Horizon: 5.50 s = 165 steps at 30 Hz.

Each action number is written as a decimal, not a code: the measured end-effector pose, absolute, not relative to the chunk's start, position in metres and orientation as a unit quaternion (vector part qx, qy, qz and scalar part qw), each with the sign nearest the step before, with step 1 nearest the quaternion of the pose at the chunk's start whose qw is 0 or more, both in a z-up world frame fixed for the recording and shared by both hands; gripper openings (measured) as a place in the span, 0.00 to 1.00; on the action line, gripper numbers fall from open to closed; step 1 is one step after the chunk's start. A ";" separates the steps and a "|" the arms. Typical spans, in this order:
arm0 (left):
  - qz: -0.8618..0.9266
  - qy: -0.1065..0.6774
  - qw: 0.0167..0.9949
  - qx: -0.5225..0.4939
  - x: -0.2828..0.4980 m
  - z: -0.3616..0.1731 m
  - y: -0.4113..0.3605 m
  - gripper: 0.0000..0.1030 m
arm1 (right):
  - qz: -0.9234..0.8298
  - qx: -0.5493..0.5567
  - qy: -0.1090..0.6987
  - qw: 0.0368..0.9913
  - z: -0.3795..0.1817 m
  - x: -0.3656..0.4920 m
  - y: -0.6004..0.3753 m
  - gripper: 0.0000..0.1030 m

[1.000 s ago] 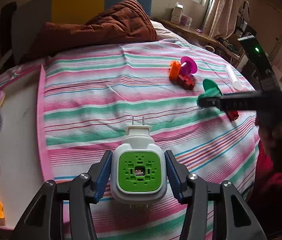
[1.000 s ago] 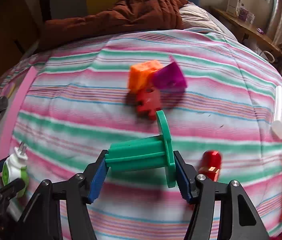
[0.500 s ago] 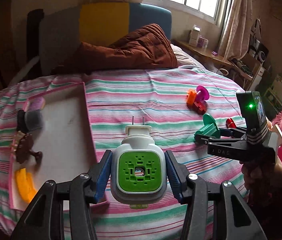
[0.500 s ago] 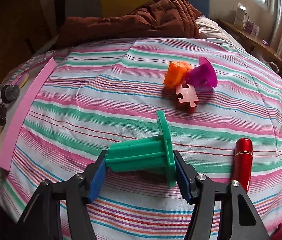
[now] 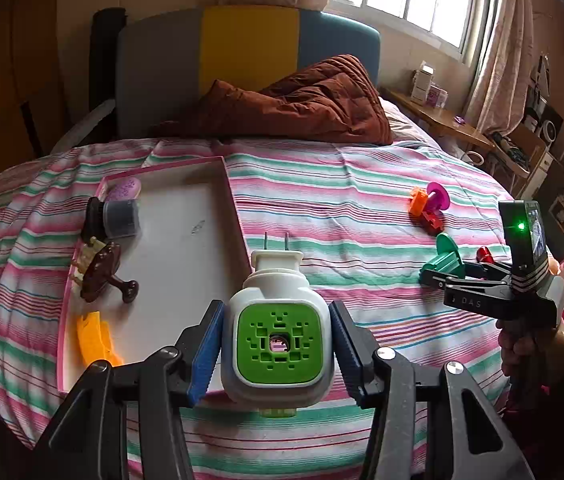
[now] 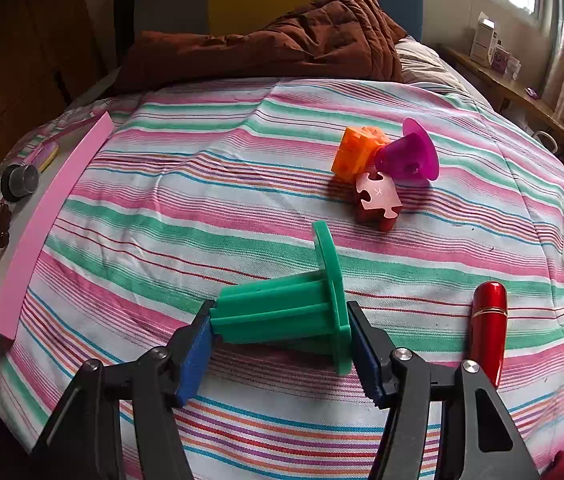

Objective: Organize rigid objects
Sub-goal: 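Carry the device into the tray and open the left tool while the right tool holds the spool, then withdraw the open left tool from the device in the tray, then carry the green spool into the tray and open the right tool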

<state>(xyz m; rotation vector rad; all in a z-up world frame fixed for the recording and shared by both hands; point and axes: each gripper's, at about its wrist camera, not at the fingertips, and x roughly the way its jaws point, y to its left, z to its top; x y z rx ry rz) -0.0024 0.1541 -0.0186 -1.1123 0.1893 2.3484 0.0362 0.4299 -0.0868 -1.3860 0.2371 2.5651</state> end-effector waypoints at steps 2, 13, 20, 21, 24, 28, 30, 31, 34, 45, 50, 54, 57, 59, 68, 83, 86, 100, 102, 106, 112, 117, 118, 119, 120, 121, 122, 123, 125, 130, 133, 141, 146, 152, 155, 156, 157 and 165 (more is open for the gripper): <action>0.870 0.071 0.261 -0.412 -0.003 -0.019 0.152 0.51 | 0.872 -0.471 0.079 0.108 -0.087 0.036 0.429 0.61; 0.871 0.065 0.246 -0.420 -0.005 -0.024 0.137 0.51 | 0.871 -0.473 0.071 0.108 -0.088 0.034 0.428 0.60; 0.875 0.039 0.232 -0.423 -0.010 -0.022 0.107 0.51 | 0.871 -0.473 0.071 0.109 -0.088 0.034 0.427 0.60; 0.877 0.033 0.227 -0.423 -0.012 -0.020 0.099 0.51 | 0.871 -0.473 0.071 0.109 -0.088 0.034 0.427 0.60; 0.881 0.012 0.210 -0.423 -0.017 -0.017 0.072 0.51 | 0.871 -0.474 0.071 0.109 -0.088 0.034 0.427 0.60; 0.883 -0.013 0.191 -0.428 -0.025 -0.019 0.041 0.51 | 0.871 -0.474 0.070 0.108 -0.088 0.034 0.426 0.60; 0.880 -0.023 0.188 -0.436 -0.030 -0.023 0.032 0.51 | 0.871 -0.474 0.069 0.107 -0.088 0.033 0.426 0.60; 0.878 -0.031 0.187 -0.439 -0.032 -0.025 0.030 0.51 | 0.871 -0.474 0.069 0.107 -0.088 0.033 0.426 0.60; 0.875 -0.040 0.193 -0.443 -0.037 -0.029 0.032 0.51 | 0.871 -0.474 0.069 0.106 -0.087 0.033 0.426 0.60; 0.882 0.028 0.196 -0.428 -0.044 -0.042 0.073 0.51 | 0.871 -0.474 0.067 0.106 -0.087 0.032 0.424 0.60; 0.876 0.039 0.189 -0.442 -0.052 -0.057 0.078 0.51 | 0.871 -0.474 0.067 0.107 -0.087 0.032 0.424 0.60; 0.870 0.042 0.181 -0.456 -0.056 -0.070 0.079 0.51 | 0.871 -0.474 0.068 0.107 -0.087 0.032 0.424 0.60; 0.868 0.048 0.177 -0.462 -0.059 -0.078 0.079 0.51 | 0.871 -0.474 0.068 0.107 -0.087 0.032 0.424 0.60; 0.866 0.052 0.170 -0.467 -0.061 -0.082 0.079 0.51 | 0.871 -0.474 0.068 0.107 -0.087 0.032 0.424 0.60; 0.874 0.061 0.172 -0.451 -0.057 -0.074 0.080 0.51 | 0.871 -0.474 0.067 0.107 -0.088 0.032 0.423 0.60; 0.896 0.061 0.166 -0.407 -0.035 -0.030 0.071 0.52 | 0.871 -0.474 0.064 0.107 -0.088 0.032 0.424 0.60; 0.900 0.063 0.166 -0.397 -0.030 -0.020 0.069 0.52 | 0.871 -0.474 0.064 0.108 -0.088 0.032 0.424 0.60; 0.906 0.052 0.172 -0.384 -0.020 -0.005 0.054 0.52 | 0.871 -0.471 0.067 0.120 -0.088 0.031 0.422 0.60; 0.906 0.053 0.172 -0.382 -0.019 -0.004 0.051 0.52 | 0.871 -0.471 0.068 0.124 -0.088 0.031 0.422 0.60; 0.909 0.042 0.166 -0.381 -0.018 -0.003 0.042 0.52 | 0.869 -0.469 0.071 0.136 -0.089 0.031 0.419 0.60; 0.910 0.036 0.152 -0.384 -0.018 -0.004 0.027 0.52 | 0.868 -0.473 0.072 0.133 -0.086 0.031 0.408 0.60; 0.908 0.025 0.141 -0.393 -0.020 -0.009 0.016 0.52 | 0.869 -0.477 0.066 0.112 -0.086 0.026 0.384 0.60; 0.908 0.023 0.140 -0.394 -0.020 -0.010 0.014 0.52 | 0.870 -0.478 0.066 0.106 -0.086 0.025 0.378 0.60; 0.908 0.022 0.138 -0.395 -0.020 -0.011 0.011 0.52 | 0.870 -0.479 0.063 0.100 -0.085 0.023 0.373 0.60; 0.908 0.021 0.137 -0.396 -0.019 -0.012 0.009 0.52 | 0.870 -0.480 0.060 0.094 -0.085 0.020 0.367 0.60; 0.908 0.019 0.136 -0.396 -0.019 -0.012 0.007 0.52 | 0.870 -0.481 0.058 0.090 -0.085 0.018 0.361 0.60; 0.908 0.017 0.136 -0.397 -0.019 -0.012 0.005 0.52 | 0.871 -0.482 0.054 0.084 -0.085 0.016 0.355 0.60; 0.907 0.017 0.135 -0.398 -0.019 -0.013 0.003 0.52 | 0.871 -0.482 0.051 0.080 -0.084 0.013 0.349 0.60; 0.908 0.013 0.132 -0.398 -0.018 -0.013 -0.003 0.52 | 0.873 -0.480 0.049 0.073 -0.082 0.008 0.339 0.60; 0.908 0.002 0.119 -0.401 -0.019 -0.013 -0.015 0.52 | 0.878 -0.473 0.048 0.061 -0.074 -0.001 0.320 0.60; 0.909 -0.008 0.116 -0.399 -0.018 -0.012 -0.021 0.52 | 0.881 -0.467 0.047 0.053 -0.068 -0.007 0.310 0.60; 0.912 -0.007 0.104 -0.397 -0.016 -0.013 -0.029 0.52 | 0.902 -0.429 0.038 0.011 -0.034 -0.021 0.270 0.60; 0.917 0.001 0.095 -0.388 -0.013 -0.010 -0.030 0.52 | 0.908 -0.417 0.026 -0.029 -0.020 -0.039 0.237 0.60; 0.917 0.004 0.090 -0.389 -0.013 -0.011 -0.032 0.52 | 0.906 -0.419 0.012 -0.064 -0.019 -0.068 0.196 0.60; 0.915 0.003 0.088 -0.394 -0.015 -0.014 -0.033 0.52 | 0.903 -0.423 0.001 -0.075 -0.022 -0.084 0.179 0.60; 0.914 0.003 0.087 -0.395 -0.015 -0.015 -0.033 0.52 | 0.901 -0.428 -0.003 -0.077 -0.024 -0.089 0.174 0.60; 0.914 0.004 0.086 -0.397 -0.016 -0.016 -0.033 0.52 | 0.897 -0.436 -0.007 -0.078 -0.027 -0.095 0.169 0.60; 0.915 0.009 0.083 -0.395 -0.019 -0.017 -0.030 0.52 | 0.867 -0.491 -0.034 -0.081 -0.068 -0.128 0.142 0.61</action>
